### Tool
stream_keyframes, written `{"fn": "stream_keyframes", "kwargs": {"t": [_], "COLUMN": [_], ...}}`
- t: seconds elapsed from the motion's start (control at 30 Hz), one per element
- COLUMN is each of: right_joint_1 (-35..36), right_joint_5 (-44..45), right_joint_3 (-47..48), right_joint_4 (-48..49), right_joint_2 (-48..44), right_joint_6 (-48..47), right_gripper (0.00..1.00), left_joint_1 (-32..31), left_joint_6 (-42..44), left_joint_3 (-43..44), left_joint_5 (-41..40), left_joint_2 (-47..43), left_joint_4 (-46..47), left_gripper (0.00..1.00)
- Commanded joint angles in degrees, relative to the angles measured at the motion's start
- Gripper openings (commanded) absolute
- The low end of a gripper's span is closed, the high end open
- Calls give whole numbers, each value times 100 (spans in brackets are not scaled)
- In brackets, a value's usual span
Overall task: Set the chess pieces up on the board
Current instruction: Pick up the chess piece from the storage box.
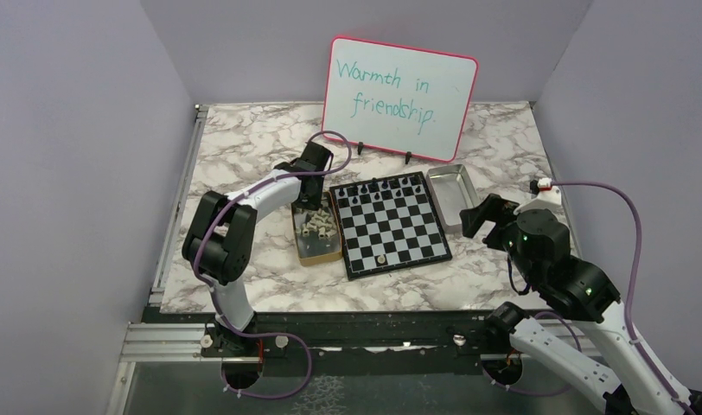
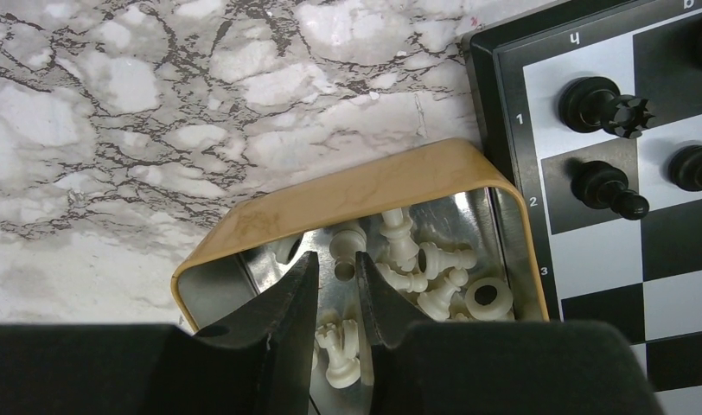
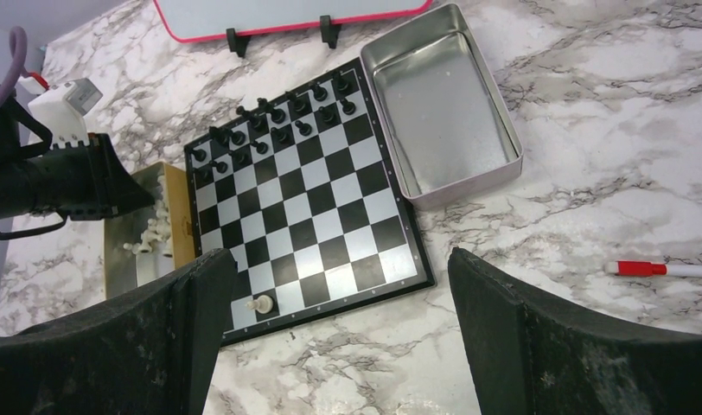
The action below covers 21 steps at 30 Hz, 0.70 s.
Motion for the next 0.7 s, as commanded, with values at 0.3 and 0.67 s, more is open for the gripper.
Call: {"fn": "stream_keyframes", "kwargs": {"t": [0.3, 0.67], "right_joint_1": [47, 43], "right_joint_5": [162, 148], "right_joint_3": [-4, 40], "right_joint_4": [68, -31], "right_joint_2": [-71, -105], "right_joint_6": [14, 33], "right_gripper": [98, 98], "left_joint_1": [49, 49], "left_joint_6": [111, 147], "left_joint_3": [-6, 284], "left_joint_5": [251, 318], "left_joint_2": [30, -283], "left_joint_4": [93, -458], "left_gripper": [11, 9]}}
